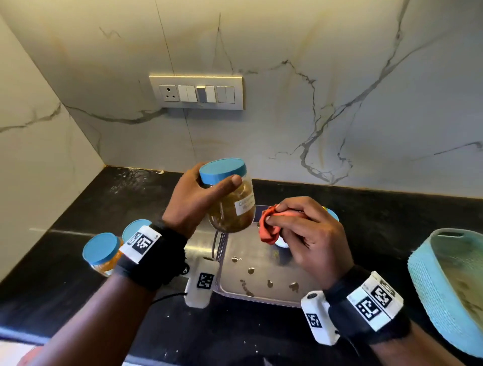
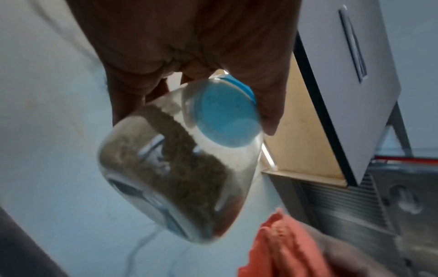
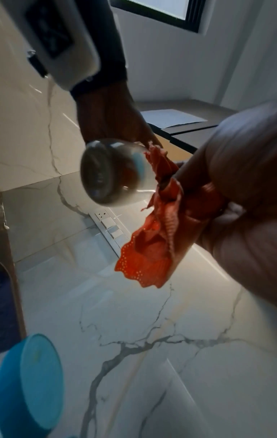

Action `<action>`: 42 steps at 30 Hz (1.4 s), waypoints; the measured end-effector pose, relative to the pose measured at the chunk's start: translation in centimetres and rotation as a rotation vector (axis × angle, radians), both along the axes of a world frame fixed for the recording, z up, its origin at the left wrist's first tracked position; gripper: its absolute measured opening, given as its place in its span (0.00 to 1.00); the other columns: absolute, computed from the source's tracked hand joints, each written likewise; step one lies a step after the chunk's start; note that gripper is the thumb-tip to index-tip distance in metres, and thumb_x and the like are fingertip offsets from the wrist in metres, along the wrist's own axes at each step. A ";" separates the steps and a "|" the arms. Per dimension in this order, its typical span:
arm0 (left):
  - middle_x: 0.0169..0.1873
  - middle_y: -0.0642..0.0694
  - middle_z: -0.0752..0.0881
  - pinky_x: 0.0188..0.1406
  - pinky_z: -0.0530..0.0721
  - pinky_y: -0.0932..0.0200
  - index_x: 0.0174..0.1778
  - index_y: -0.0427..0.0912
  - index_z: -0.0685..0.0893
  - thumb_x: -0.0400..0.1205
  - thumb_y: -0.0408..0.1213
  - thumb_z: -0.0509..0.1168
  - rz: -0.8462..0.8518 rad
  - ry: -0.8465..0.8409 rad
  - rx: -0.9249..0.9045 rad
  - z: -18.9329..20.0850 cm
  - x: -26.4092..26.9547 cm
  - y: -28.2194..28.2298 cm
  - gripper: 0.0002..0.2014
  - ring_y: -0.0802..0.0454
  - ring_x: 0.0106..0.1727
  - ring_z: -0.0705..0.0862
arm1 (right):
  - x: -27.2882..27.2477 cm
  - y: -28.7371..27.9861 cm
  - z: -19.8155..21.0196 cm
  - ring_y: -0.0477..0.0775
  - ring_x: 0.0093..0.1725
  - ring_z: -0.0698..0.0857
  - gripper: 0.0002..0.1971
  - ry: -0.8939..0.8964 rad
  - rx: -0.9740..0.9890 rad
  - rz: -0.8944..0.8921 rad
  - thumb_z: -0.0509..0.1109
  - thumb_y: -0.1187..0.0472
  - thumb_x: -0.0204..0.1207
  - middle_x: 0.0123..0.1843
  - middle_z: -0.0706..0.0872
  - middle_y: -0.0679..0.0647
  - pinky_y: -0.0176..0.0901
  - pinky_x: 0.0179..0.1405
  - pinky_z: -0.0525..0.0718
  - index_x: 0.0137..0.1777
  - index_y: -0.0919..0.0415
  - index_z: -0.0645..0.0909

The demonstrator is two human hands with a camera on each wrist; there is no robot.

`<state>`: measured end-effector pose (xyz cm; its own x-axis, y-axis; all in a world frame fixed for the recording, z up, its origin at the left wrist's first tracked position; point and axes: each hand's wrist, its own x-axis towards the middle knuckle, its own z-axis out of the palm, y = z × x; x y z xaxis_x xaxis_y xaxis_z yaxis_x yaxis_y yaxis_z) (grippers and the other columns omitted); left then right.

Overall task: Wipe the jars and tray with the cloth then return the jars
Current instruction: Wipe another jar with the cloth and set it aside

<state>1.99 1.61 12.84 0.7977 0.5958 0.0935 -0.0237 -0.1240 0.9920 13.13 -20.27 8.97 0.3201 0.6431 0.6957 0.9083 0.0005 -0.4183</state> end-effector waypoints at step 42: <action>0.82 0.42 0.71 0.82 0.71 0.42 0.88 0.45 0.62 0.63 0.71 0.79 0.747 0.550 0.002 -13.4 -29.0 13.2 0.62 0.44 0.83 0.70 | -6.1 7.7 -5.8 0.53 0.58 0.86 0.16 0.220 -0.161 0.208 0.76 0.79 0.70 0.58 0.87 0.55 0.35 0.60 0.85 0.54 0.64 0.91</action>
